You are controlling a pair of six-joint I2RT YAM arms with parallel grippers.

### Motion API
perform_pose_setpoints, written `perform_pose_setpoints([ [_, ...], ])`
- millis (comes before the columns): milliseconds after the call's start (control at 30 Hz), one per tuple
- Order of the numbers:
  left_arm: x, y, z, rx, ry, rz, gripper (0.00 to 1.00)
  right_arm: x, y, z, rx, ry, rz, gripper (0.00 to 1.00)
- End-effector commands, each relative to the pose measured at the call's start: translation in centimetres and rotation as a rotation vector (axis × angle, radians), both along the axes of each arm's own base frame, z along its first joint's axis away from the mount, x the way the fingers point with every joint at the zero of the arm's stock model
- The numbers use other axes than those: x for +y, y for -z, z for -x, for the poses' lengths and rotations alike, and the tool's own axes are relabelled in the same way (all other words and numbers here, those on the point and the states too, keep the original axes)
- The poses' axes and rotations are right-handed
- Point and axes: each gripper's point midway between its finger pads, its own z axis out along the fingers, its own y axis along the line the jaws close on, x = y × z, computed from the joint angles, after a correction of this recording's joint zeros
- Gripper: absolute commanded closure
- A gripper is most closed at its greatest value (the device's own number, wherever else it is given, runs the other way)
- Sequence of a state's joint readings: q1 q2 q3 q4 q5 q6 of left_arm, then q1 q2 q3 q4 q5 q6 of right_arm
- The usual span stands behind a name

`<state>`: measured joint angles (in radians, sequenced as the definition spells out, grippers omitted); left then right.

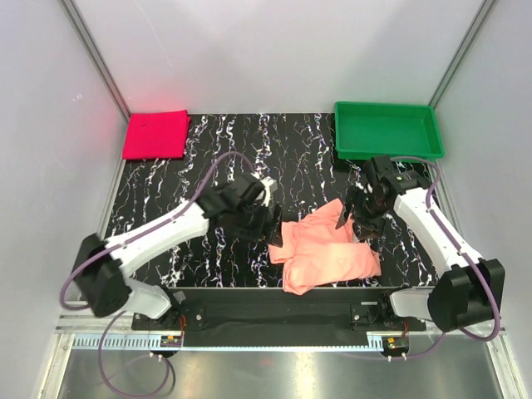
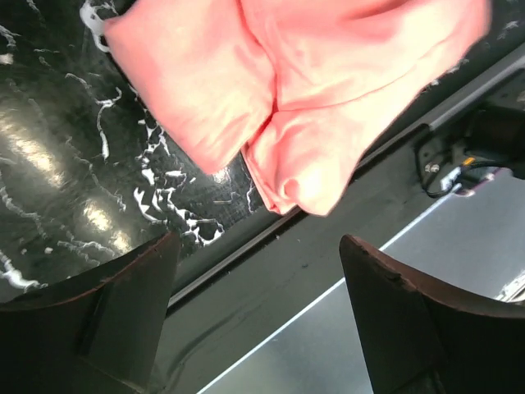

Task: Fold and stack the t-shirts
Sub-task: Move the tshirt to the center of the board, then flatten the tshirt out

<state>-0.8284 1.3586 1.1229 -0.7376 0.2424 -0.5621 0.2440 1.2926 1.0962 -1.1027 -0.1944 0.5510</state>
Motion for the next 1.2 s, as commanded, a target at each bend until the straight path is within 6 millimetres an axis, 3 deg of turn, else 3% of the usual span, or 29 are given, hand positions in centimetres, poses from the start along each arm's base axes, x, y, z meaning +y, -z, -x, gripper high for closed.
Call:
perform_pose_setpoints([
  [0,-3.1,-0.5,-1.6,-0.030,0.021,0.074,0.15,-2.7,1.2,-2.7,-0.067,0.056,0.129,0.25],
  [33,-3.8,-0.8,-2.1,-0.040,0.028,0.086,0.15,-3.2,1.6,-3.3,-0.067,0.070,0.135,0.25],
  [167,-4.7,1.9,-3.5,-0.012,0.054,-0.021,0.21,-3.5,3.2,-5.9,-0.050,0.085,0.059,0.29],
  [300,-3.6,5.3,-4.2,0.008,0.021,-0.143,0.26,-3.7,5.7,-8.3,-0.021,0.050,0.059,0.30],
  [433,-2.7,7.4,-4.8,0.003,0.005,-0.219,0.24,-3.1,7.1,-9.8,-0.004,0.012,0.035,0.33],
  [600,-3.3,9.6,-5.3,0.039,0.032,-0.228,0.21,-3.2,9.0,-10.3,0.070,-0.007,0.051,0.53],
  [633,-3.6,10.0,-5.3,0.052,0.037,-0.220,0.24,-3.1,9.1,-10.3,0.078,-0.005,0.045,0.57],
  [733,-3.8,10.1,-6.2,0.052,0.024,-0.197,0.50,-2.7,8.7,-10.3,0.089,-0.003,0.020,0.76],
  [800,-3.8,9.9,-6.8,0.042,0.019,-0.182,0.64,-2.5,7.9,-10.4,0.073,0.002,0.011,0.87],
  [833,-3.5,9.5,-7.7,0.032,0.000,-0.178,0.85,-2.4,7.5,-10.4,0.065,0.004,0.004,0.92],
  [900,-3.1,8.9,-8.7,0.014,-0.022,-0.181,1.00,-2.3,6.0,-10.7,0.033,0.005,-0.006,1.00],
  [1000,-2.1,6.1,-11.1,-0.069,-0.075,-0.192,1.00,-1.9,2.5,-11.7,-0.045,0.015,-0.023,1.00],
  [1033,-0.6,4.3,-11.9,-0.122,-0.119,-0.230,1.00,-1.7,1.1,-12.0,-0.075,0.015,-0.030,1.00],
  [1067,-0.5,1.8,-12.7,-0.175,-0.134,-0.213,1.00,-1.3,-1.8,-12.9,-0.144,0.018,-0.049,1.00],
  [1100,1.3,0.4,-13.5,-0.233,-0.184,-0.275,1.00,-1.0,-3.5,-13.3,-0.184,0.017,-0.061,1.00],
  [1133,2.3,-2.9,-13.8,-0.305,-0.224,-0.256,1.00,-0.5,-5.3,-13.8,-0.229,0.010,-0.075,1.00],
  [1167,3.2,-5.1,-14.1,-0.359,-0.250,-0.253,1.00,0.4,-9.1,-14.7,-0.324,0.003,-0.098,1.00],
])
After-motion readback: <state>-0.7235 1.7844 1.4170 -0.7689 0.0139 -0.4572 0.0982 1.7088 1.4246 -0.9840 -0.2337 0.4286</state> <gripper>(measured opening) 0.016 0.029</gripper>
